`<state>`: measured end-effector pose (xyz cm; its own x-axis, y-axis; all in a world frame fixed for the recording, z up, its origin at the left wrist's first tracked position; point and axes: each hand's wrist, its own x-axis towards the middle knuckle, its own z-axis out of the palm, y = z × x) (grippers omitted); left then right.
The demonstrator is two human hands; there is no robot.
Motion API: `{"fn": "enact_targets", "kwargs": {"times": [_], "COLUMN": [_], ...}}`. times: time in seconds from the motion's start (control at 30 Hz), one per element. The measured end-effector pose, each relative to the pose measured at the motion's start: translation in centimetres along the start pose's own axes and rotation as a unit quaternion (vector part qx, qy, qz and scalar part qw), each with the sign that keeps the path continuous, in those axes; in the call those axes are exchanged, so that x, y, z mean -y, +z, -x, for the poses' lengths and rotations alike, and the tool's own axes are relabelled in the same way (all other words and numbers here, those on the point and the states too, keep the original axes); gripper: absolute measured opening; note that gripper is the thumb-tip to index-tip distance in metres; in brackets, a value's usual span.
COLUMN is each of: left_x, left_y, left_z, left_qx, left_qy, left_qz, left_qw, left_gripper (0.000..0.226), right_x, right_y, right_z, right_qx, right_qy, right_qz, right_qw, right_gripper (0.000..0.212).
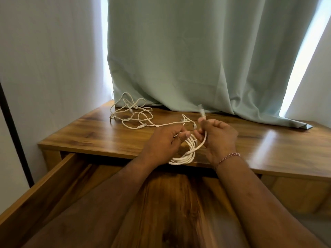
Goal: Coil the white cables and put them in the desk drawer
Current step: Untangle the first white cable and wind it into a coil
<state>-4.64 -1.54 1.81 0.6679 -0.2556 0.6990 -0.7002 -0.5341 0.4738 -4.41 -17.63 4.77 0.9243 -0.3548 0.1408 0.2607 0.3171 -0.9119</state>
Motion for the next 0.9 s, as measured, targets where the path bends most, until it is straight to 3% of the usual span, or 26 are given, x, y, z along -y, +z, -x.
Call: {"fn": "enact_targets", "kwargs": {"times": [0.1,0.23,0.33,0.4,0.57,0.67,0.73,0.9], "left_x": [-0.3,0.1,0.5,1.1,2.1,2.1,1.8,0.8], "left_y": [0.3,0.1,-0.5,-0.7,-1.0,-1.5,-1.3,0.0], "left_z": [0.1,0.1,-0.1,-0.2,-0.2,-0.2,-0.2,0.0], "left_qx": [0.028,0.018,-0.007,-0.002,0.024,0.055,0.069,-0.005], "left_qy": [0.032,0.027,0.018,0.016,-0.044,-0.079,-0.088,-0.087], "left_qz": [-0.024,-0.026,-0.039,-0.046,-0.02,-0.003,0.009,0.018], "left_qw": [0.999,0.999,0.999,0.999,0.999,0.995,0.994,0.996], "left_gripper": [0.026,0.023,0.021,0.024,0.024,0.02,0.023,0.018], "right_x": [-0.6,-0.2,-0.3,-0.3,-0.8,-1.3,-1.4,-0.7], "right_y": [-0.2,-1.5,-2.0,-2.0,-1.9,-1.9,-2.0,-0.9], "right_z": [-0.3,-1.5,-1.9,-1.8,-1.8,-1.6,-1.4,-0.4], "right_qx": [0.023,0.152,0.269,0.33,0.377,0.38,0.391,0.323], "right_qy": [-0.118,-0.166,-0.15,-0.158,-0.187,-0.128,-0.088,0.03], "right_qz": [0.243,0.479,0.55,0.534,0.469,0.366,0.307,0.171], "right_qw": [0.963,0.848,0.776,0.763,0.777,0.84,0.863,0.93], "right_gripper": [0.009,0.009,0.019,0.021,0.025,0.029,0.031,0.016]}}
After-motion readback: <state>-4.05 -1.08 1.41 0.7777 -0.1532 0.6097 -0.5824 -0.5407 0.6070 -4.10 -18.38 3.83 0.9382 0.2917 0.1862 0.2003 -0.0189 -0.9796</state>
